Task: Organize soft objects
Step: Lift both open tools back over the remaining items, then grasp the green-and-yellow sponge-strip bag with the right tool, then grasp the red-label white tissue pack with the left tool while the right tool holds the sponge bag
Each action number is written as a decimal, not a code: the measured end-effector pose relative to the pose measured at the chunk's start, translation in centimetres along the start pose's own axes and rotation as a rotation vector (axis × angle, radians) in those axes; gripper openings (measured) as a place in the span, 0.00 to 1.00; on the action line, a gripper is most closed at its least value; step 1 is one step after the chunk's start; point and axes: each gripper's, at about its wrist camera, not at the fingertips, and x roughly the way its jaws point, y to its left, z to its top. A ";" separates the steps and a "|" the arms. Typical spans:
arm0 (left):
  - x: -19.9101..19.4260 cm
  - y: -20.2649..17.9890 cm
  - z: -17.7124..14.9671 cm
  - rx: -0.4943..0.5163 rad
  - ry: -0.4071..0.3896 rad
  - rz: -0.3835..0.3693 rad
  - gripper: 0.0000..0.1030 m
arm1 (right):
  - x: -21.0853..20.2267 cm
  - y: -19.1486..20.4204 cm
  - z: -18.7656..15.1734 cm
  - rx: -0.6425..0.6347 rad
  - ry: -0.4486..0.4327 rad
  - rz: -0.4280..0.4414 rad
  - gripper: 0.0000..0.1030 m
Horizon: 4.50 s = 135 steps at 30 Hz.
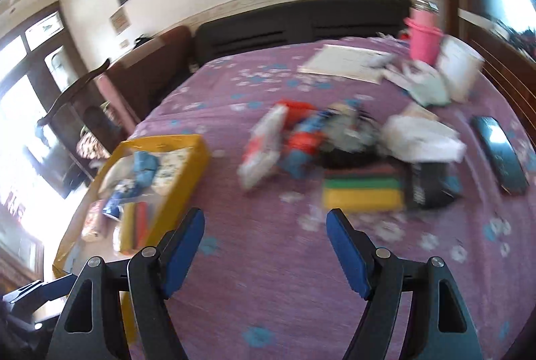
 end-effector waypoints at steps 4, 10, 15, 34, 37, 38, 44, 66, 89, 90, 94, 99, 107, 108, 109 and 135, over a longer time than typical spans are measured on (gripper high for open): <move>2.3 -3.9 -1.1 0.061 0.045 -0.033 0.91 | -2.5 -4.5 -1.9 0.042 -0.021 -0.065 0.77; 7.1 -7.8 -2.2 0.118 0.116 -0.048 0.91 | -7.1 -12.1 -5.4 0.171 -0.048 -0.174 0.78; 10.1 -8.4 -2.6 0.160 0.126 0.014 0.91 | -9.2 -16.2 -7.4 0.246 -0.056 -0.240 0.79; 11.2 -9.7 -4.3 0.377 0.069 0.105 1.00 | 0.6 -10.7 1.6 0.091 0.084 -0.146 0.79; 11.1 -9.4 -4.0 0.352 0.059 0.075 1.00 | 2.9 -10.1 3.2 0.083 0.127 -0.127 0.79; 11.1 -9.3 -3.9 0.343 0.056 0.065 1.00 | 3.8 -9.7 3.5 0.067 0.145 -0.129 0.79; 10.9 -8.9 -3.7 0.309 0.044 0.022 1.00 | 8.3 -7.5 4.4 -0.004 0.206 -0.163 0.79; 11.3 -9.1 -3.9 0.326 0.052 0.046 1.00 | 5.5 -10.0 -0.6 0.001 0.356 -0.084 0.76; 11.3 -10.1 -4.6 0.433 0.121 0.096 1.00 | 5.1 -10.0 -0.5 0.233 0.317 -0.089 0.83; 11.1 -9.8 -4.3 0.428 0.139 0.073 1.00 | 5.5 -9.6 -0.2 0.211 0.317 -0.113 0.83; 9.1 -6.8 -0.8 0.273 0.132 -0.005 1.00 | 6.2 -7.8 -0.3 0.087 0.311 -0.203 0.83; 9.4 -2.8 5.9 0.070 0.114 -0.006 1.00 | 5.7 -7.2 -1.6 -0.018 0.284 -0.264 0.83; 15.8 -3.2 13.5 0.006 0.132 -0.007 1.00 | 2.9 -10.0 -3.2 0.015 0.217 -0.218 0.84; 16.6 -3.2 14.0 0.009 0.136 0.005 1.00 | 2.7 -10.3 -3.2 0.022 0.213 -0.207 0.84; 17.7 -3.3 14.6 0.020 0.140 0.027 1.00 | 2.5 -10.6 -3.2 0.027 0.210 -0.196 0.84; 17.6 -5.6 13.9 0.344 0.088 0.095 0.54 | 2.4 -11.3 -2.9 0.087 0.181 -0.142 0.86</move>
